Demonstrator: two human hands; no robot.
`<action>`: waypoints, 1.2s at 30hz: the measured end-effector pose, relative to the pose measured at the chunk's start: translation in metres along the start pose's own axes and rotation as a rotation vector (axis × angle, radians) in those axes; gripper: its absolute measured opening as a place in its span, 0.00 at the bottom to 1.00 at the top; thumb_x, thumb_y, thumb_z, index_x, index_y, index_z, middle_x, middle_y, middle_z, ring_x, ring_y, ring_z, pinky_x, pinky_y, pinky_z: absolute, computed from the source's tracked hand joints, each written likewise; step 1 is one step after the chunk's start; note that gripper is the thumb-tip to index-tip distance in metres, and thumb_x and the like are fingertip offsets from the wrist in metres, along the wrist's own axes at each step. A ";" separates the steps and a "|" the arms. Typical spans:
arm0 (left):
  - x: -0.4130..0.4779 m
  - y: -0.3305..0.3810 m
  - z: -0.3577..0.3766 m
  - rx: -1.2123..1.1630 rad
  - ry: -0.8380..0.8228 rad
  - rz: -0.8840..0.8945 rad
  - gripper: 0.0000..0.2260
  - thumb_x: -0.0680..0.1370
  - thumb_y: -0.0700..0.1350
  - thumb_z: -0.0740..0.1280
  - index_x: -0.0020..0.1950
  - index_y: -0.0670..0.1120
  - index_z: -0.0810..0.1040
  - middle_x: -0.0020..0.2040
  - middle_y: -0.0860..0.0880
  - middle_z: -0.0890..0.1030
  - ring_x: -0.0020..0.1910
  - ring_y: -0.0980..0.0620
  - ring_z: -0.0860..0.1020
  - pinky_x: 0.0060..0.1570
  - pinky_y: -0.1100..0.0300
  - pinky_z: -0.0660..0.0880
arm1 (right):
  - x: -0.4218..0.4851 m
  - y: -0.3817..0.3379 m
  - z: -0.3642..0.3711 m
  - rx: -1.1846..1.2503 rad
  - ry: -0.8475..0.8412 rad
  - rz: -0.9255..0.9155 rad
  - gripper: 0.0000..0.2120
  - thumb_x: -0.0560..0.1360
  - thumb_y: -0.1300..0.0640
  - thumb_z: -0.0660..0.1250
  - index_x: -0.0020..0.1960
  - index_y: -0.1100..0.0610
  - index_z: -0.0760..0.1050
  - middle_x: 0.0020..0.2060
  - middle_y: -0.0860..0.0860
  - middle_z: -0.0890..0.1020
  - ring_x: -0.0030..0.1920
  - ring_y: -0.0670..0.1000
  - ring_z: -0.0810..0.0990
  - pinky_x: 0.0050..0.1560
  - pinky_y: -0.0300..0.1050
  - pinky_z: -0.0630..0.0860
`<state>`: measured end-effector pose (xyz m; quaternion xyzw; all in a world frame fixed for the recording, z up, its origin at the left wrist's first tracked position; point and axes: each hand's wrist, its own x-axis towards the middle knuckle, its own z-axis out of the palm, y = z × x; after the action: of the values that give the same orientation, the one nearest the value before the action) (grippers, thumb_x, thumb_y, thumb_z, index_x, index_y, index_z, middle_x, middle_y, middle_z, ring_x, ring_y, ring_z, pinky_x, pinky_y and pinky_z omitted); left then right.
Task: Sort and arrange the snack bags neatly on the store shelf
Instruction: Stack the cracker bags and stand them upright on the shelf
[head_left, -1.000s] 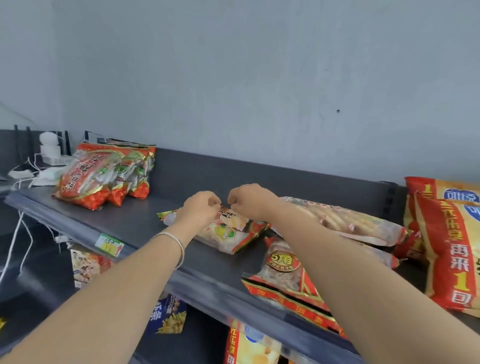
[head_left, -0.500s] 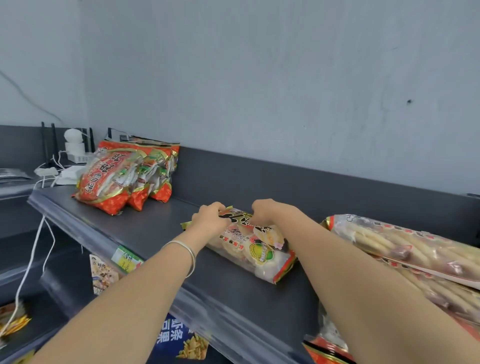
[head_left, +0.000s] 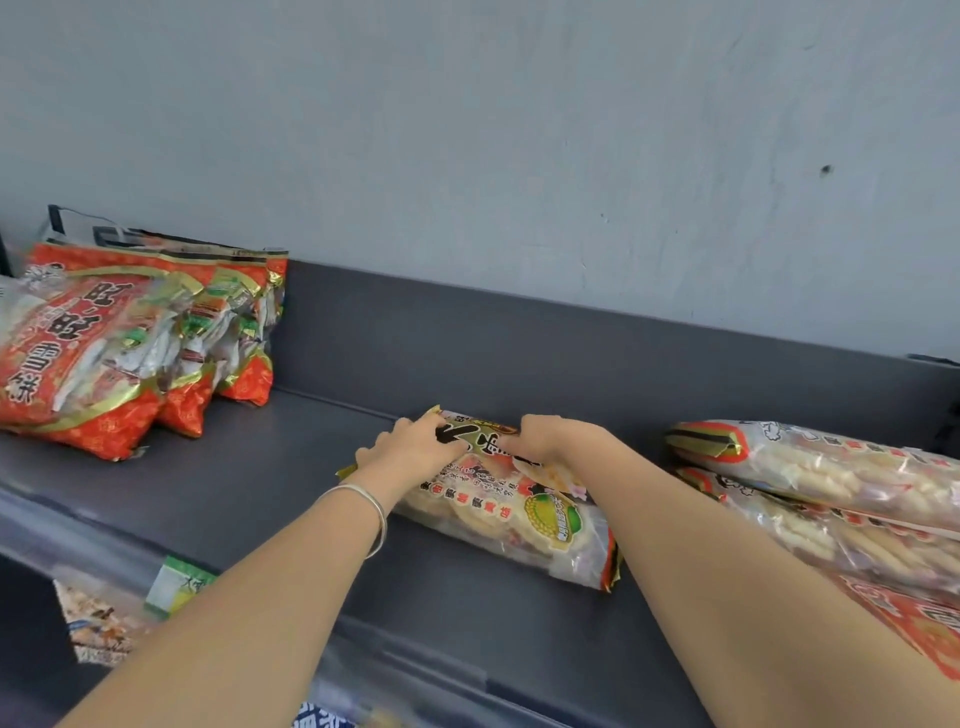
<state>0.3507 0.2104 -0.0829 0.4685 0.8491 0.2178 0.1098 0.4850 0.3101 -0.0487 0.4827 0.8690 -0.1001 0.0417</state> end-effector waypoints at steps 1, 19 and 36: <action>0.001 -0.005 0.000 -0.004 -0.029 -0.017 0.30 0.74 0.68 0.56 0.73 0.60 0.58 0.72 0.46 0.65 0.69 0.40 0.65 0.65 0.42 0.63 | 0.001 0.000 0.002 0.006 -0.002 0.016 0.29 0.81 0.41 0.54 0.72 0.60 0.64 0.70 0.57 0.70 0.67 0.59 0.70 0.64 0.52 0.69; 0.005 -0.049 -0.031 -0.390 -0.086 -0.189 0.27 0.72 0.60 0.69 0.58 0.39 0.71 0.55 0.45 0.75 0.53 0.45 0.74 0.47 0.55 0.69 | 0.009 -0.030 0.019 0.202 0.177 0.056 0.16 0.79 0.43 0.60 0.44 0.56 0.71 0.48 0.53 0.80 0.52 0.58 0.79 0.59 0.58 0.74; -0.028 -0.060 -0.076 -1.245 -0.050 -0.047 0.18 0.73 0.45 0.73 0.59 0.40 0.77 0.48 0.40 0.84 0.42 0.43 0.83 0.38 0.51 0.79 | -0.043 -0.088 -0.073 -0.061 0.721 -0.200 0.12 0.81 0.51 0.54 0.61 0.54 0.71 0.54 0.53 0.80 0.56 0.57 0.76 0.59 0.56 0.66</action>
<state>0.2909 0.1389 -0.0447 0.3029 0.5701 0.6584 0.3869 0.4348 0.2450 0.0412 0.3980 0.8734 0.0990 -0.2627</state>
